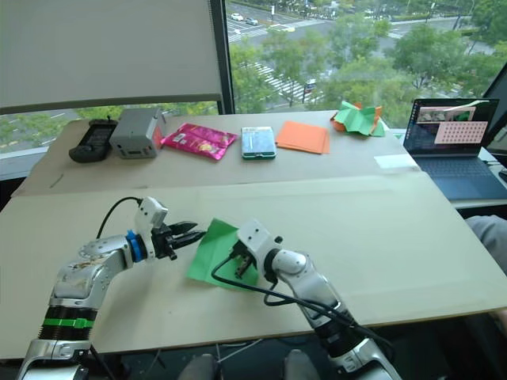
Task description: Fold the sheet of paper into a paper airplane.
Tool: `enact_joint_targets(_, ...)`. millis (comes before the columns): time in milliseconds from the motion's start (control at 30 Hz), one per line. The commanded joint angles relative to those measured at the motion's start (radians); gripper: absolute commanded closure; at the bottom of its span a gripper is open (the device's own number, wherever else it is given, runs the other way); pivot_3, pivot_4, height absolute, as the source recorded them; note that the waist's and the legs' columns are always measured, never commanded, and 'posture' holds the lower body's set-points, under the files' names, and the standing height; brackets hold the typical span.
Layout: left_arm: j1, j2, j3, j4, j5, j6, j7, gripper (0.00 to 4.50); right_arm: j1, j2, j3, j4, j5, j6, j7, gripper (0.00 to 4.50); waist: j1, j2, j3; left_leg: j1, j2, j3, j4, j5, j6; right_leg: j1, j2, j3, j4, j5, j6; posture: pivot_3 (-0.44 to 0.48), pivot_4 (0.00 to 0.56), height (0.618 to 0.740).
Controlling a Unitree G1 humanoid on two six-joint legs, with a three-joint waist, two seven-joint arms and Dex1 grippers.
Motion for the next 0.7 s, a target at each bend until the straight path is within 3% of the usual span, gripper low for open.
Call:
enact_joint_targets(33,-0.059,-0.017,-0.022,0.043,0.003,-0.036,-0.003,0.7,-0.011,0.003,0.003,0.004,-0.012,-0.006,0.003,4.5,0.0,0.0,0.0,0.0,0.0,0.0,0.0,0.0,0.0,0.0,0.0,0.0,0.0,0.0,0.0,0.0,0.15,0.706)
enact_joint_targets(233,-0.101,-0.05,-0.07,0.129,0.03,-0.083,-0.004,0.7,-0.004,0.009,0.008,-0.011,-0.021,0.009,-0.01,4.5,-0.002,0.0,0.0,0.0,0.0,0.0,0.0,0.0,0.0,0.004,0.0,0.0,0.001,0.0,0.0,0.0,0.15,0.706)
enact_joint_targets(333,-0.111,-0.052,-0.071,0.141,0.021,-0.093,-0.011,1.51,0.002,0.01,0.007,-0.021,-0.023,0.019,-0.018,4.5,-0.002,0.0,0.0,0.001,0.0,0.0,0.0,0.0,0.0,0.006,0.0,0.0,0.001,0.0,0.0,0.0,0.15,0.706)
enact_joint_targets(600,-0.128,-0.046,-0.07,0.147,0.018,-0.103,-0.024,4.28,0.009,0.015,0.005,-0.026,-0.031,0.025,-0.025,4.5,-0.002,0.0,0.0,0.001,0.0,0.0,0.0,0.0,0.0,0.007,0.0,0.0,0.001,0.0,0.0,0.0,0.15,0.706)
enact_joint_targets(633,-0.129,-0.042,-0.077,0.146,0.027,-0.111,-0.026,4.49,0.009,0.015,0.005,-0.025,-0.033,0.027,-0.026,4.5,-0.002,0.0,0.0,0.002,0.0,0.0,0.0,0.0,0.0,0.007,0.0,0.0,0.001,0.0,0.0,0.0,0.15,0.706)
enact_joint_targets(700,-0.124,-0.031,-0.104,0.141,0.057,-0.138,-0.032,4.49,0.009,0.017,0.005,-0.025,-0.035,0.028,-0.024,4.5,-0.002,0.0,0.0,0.002,0.0,0.0,0.0,0.0,0.0,0.007,0.0,0.0,0.001,0.0,0.0,0.0,0.15,0.706)
